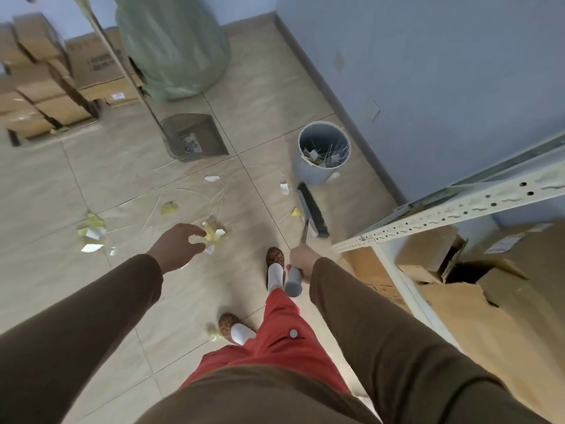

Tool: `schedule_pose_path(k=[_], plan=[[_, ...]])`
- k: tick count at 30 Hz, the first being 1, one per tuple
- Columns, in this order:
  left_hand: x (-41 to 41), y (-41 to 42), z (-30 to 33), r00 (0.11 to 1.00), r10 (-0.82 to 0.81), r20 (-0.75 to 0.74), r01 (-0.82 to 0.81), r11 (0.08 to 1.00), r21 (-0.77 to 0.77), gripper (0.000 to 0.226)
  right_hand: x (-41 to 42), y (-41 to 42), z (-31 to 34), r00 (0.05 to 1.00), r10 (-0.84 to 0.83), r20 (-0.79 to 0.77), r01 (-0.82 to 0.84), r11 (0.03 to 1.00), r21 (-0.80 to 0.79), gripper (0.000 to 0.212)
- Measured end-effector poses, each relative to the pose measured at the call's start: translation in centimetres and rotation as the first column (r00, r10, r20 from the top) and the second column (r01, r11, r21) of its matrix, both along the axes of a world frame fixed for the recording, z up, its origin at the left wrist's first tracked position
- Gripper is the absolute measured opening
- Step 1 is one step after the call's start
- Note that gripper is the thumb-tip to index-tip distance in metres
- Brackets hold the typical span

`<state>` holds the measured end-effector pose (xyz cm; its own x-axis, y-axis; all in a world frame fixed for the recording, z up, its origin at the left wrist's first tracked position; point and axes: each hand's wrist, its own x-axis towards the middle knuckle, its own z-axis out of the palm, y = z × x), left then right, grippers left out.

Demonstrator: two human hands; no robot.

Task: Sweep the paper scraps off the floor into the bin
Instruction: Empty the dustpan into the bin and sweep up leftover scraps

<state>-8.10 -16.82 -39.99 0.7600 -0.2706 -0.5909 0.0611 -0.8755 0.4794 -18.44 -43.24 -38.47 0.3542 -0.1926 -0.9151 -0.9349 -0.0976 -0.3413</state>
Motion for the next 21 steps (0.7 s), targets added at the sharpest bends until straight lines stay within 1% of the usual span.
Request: schedule_pose_path(k=[1, 2, 3, 6, 8, 10, 12, 14, 16, 18, 19, 20, 21], plan=[[-0.2, 0.4, 0.2, 1.000, 0.004, 0.002, -0.004, 1.000, -0.008, 0.034, -0.7, 0.8, 0.2, 1.000, 0.030, 0.007, -0.030, 1.000, 0.009, 0.026], [-0.4, 0.7, 0.3, 1.000, 0.001, 0.005, -0.001, 1.000, -0.012, 0.034, -1.2, 1.1, 0.2, 1.000, 0.015, 0.001, -0.015, 0.999, 0.039, 0.019], [-0.5, 1.0, 0.4, 1.000, 0.006, 0.008, -0.006, 1.000, -0.024, 0.033, -2.0, 1.3, 0.6, 1.000, -0.002, -0.003, 0.002, 0.999, 0.053, 0.017], [-0.7, 1.5, 0.7, 1.000, 0.022, 0.010, -0.021, 0.998, -0.054, 0.034, -3.4, 0.4, 2.9, 0.997, -0.079, 0.002, 0.078, 0.994, 0.076, 0.022], [-0.9, 2.0, 0.8, 0.999, 0.036, 0.011, -0.035, 0.997, -0.069, 0.035, -4.4, -0.1, 4.3, 0.997, -0.072, 0.018, 0.070, 0.995, 0.075, 0.027], [-0.9, 2.7, 0.7, 0.999, 0.052, 0.008, -0.051, 0.996, -0.075, 0.035, -5.0, -0.1, 4.5, 0.997, -0.051, 0.055, 0.051, 0.999, 0.018, 0.031], [-0.9, 3.5, 0.6, 0.998, 0.054, 0.015, -0.053, 0.996, -0.070, 0.035, -4.3, -0.3, 3.7, 0.996, -0.029, 0.086, 0.036, 0.996, -0.083, 0.031], [-1.0, 4.3, 0.4, 0.999, 0.049, 0.018, -0.049, 0.998, -0.048, 0.034, -2.4, -0.6, 2.4, 0.992, 0.073, 0.101, -0.054, 0.982, -0.180, 0.037], [-1.0, 5.1, 0.1, 0.999, 0.037, 0.012, -0.037, 0.999, -0.018, 0.033, -0.2, -0.3, 1.4, 0.986, 0.152, 0.062, -0.137, 0.969, -0.204, 0.043], [-1.0, 5.6, -0.1, 1.000, 0.023, 0.007, -0.023, 1.000, 0.014, 0.032, 0.6, -0.4, 0.1, 0.983, 0.178, 0.034, -0.172, 0.974, -0.148, 0.036], [-0.9, 5.7, -0.1, 1.000, 0.017, 0.005, -0.017, 0.999, 0.027, 0.032, 0.5, -0.6, 0.0, 0.989, 0.143, 0.026, -0.140, 0.986, -0.095, 0.029], [-0.8, 5.7, -0.2, 1.000, 0.016, -0.001, -0.016, 0.999, 0.034, 0.032, 0.2, -1.0, 0.5, 0.997, 0.080, 0.010, -0.080, 0.996, -0.038, 0.023], [-0.6, 5.5, -0.2, 1.000, 0.013, -0.012, -0.012, 0.999, 0.039, 0.033, -0.5, -1.7, 1.3, 1.000, 0.002, -0.001, -0.002, 1.000, 0.011, 0.021]])
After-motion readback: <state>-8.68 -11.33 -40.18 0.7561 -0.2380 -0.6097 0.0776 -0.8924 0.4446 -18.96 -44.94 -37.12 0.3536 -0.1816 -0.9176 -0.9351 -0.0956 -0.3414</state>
